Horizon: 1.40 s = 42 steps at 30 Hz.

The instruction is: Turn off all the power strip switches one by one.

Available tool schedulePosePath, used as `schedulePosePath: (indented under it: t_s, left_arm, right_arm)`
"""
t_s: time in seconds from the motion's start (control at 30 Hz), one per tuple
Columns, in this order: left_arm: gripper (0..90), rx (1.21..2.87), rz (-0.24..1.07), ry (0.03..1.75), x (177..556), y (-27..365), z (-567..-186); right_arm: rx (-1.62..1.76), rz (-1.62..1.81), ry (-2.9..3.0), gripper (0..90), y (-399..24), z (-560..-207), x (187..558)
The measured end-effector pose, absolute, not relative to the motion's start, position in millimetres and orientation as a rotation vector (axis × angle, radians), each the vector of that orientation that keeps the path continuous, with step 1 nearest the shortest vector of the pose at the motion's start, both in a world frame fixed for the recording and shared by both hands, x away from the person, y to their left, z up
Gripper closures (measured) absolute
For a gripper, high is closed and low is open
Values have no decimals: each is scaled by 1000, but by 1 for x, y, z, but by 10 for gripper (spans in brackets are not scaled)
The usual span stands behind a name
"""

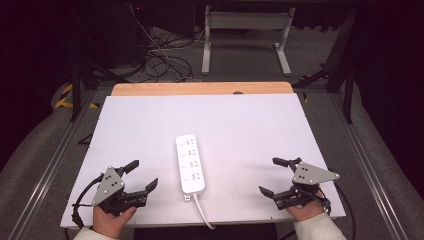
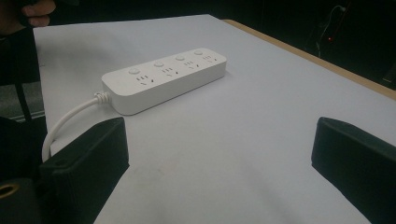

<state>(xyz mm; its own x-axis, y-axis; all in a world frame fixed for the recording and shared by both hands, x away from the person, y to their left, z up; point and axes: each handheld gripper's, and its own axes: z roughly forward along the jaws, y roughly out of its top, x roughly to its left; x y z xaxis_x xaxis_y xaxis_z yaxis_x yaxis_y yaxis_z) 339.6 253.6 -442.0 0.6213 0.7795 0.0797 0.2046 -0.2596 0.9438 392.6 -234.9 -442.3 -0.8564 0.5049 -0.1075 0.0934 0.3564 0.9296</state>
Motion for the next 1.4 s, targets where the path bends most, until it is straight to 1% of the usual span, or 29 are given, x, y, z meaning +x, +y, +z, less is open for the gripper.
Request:
schedulePosePath:
  t_s: [0.1, 0.2, 0.3, 0.4, 0.43, 0.5, 0.57, 0.7, 0.9, 1.07, 1.4]
  left_arm:
    - [210, 1815, 734, 763, 337, 252, -440]
    - [212, 1830, 760, 751, 336, 251, -439]
    - [212, 1812, 725, 773, 336, 251, -439]
    - [221, 1802, 672, 805, 338, 253, -437]
    - [225, 1797, 649, 811, 339, 254, -437]
    - [231, 1792, 642, 814, 339, 254, -437]
    - [237, 1818, 679, 794, 338, 253, -436]
    - [246, 1841, 707, 774, 337, 250, -434]
    - [271, 1830, 634, 785, 341, 246, -430]
    - [272, 1841, 617, 774, 345, 240, -423]
    - [282, 1862, 578, 746, 358, 221, -413]
  right_arm:
    - [516, 1507, 2244, 49, -235, -442, 392]
    - [508, 1507, 2244, 49, -235, -442, 392]
    - [509, 1511, 2249, 51, -235, -442, 392]
    - [524, 1511, 2272, 78, -235, -441, 392]
    - [521, 1516, 2290, 99, -235, -441, 391]
    - [512, 1519, 2291, 110, -235, -440, 391]
    - [510, 1518, 2290, 110, -234, -440, 391]
    - [511, 1517, 2288, 112, -234, -441, 391]
    - [518, 1547, 2307, 139, -235, -441, 392]
    - [519, 1537, 2301, 124, -235, -441, 392]
    - [515, 1534, 2303, 122, -234, -441, 392]
